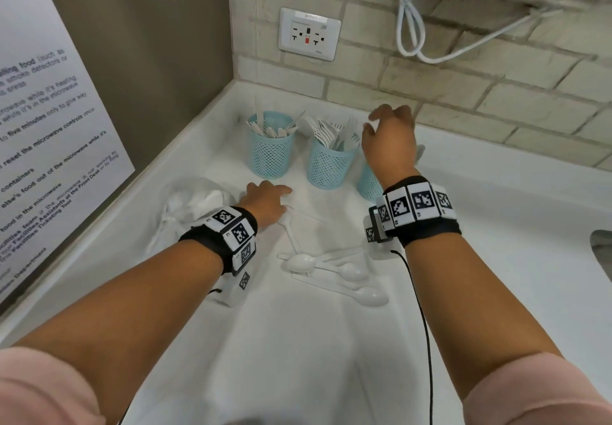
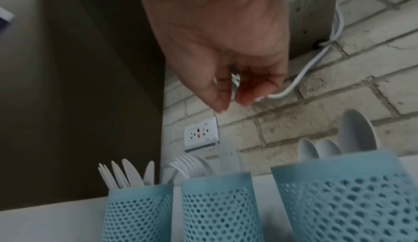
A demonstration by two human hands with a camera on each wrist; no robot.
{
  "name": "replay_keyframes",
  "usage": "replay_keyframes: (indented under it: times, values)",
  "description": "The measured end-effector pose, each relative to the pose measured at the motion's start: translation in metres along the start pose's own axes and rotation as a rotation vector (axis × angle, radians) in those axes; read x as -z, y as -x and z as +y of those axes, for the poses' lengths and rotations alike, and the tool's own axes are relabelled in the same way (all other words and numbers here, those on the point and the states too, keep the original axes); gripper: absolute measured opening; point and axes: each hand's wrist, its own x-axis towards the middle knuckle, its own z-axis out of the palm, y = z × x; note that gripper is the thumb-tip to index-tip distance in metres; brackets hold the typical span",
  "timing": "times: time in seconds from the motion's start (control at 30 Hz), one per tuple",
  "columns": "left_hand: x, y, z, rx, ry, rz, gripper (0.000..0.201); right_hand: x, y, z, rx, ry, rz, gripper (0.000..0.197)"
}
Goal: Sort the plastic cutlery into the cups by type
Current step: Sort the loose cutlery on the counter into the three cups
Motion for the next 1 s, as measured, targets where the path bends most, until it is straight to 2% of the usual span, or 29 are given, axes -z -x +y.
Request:
replay_keyframes:
  times: [0.03,0.07,0.17,0.2,0.3,0.37,0.43,0.5,0.6,0.7,0.87,1.0]
  values:
    - [-0.001,0.0,0.001,0.001,-0.018,-0.016,0.043,0.007,0.006,-0.001,-0.027,0.038,-0.07,0.029]
    - [-0.001,0.0,0.002,0.001,-0.029,-0.027,0.04,0.013,0.012,-0.002,-0.033,0.126,-0.229,0.028]
    - [0.0,0.001,0.002,-0.013,-0.048,-0.031,0.037,0.017,0.041,-0.003,0.115,0.367,-0.881,0.043]
    - [0.0,0.002,0.002,-0.011,-0.047,-0.034,0.037,0.016,0.052,-0.004,0.154,0.408,-1.031,0.051]
    - [0.002,0.005,0.0,-0.007,-0.042,-0.049,0.041,0.001,0.08,-0.002,0.189,0.488,-1.25,0.072]
    - [0.002,0.009,-0.002,-0.021,-0.053,-0.057,0.044,-0.012,0.094,0.0,0.208,0.514,-1.268,0.08]
    - [0.002,0.014,-0.004,-0.037,-0.075,-0.058,0.046,-0.02,0.103,-0.001,0.229,0.529,-1.214,0.085]
    - [0.0,0.018,-0.004,-0.06,-0.103,-0.047,0.044,-0.024,0.11,-0.004,0.278,0.54,-1.2,0.082]
    - [-0.001,0.021,-0.005,-0.065,-0.094,-0.046,0.038,-0.03,0.11,-0.005,0.344,0.472,-1.216,0.055]
    - [0.003,0.023,-0.003,-0.023,0.038,-0.058,0.032,-0.034,0.108,0.001,0.354,0.384,-1.169,0.028]
    - [0.003,0.027,0.009,0.033,0.087,-0.063,0.035,-0.036,0.107,0.006,0.367,0.27,-1.071,0.038]
    - [-0.001,0.029,0.009,-0.026,0.012,-0.104,0.055,-0.037,0.105,0.009,0.382,0.29,-1.048,0.038]
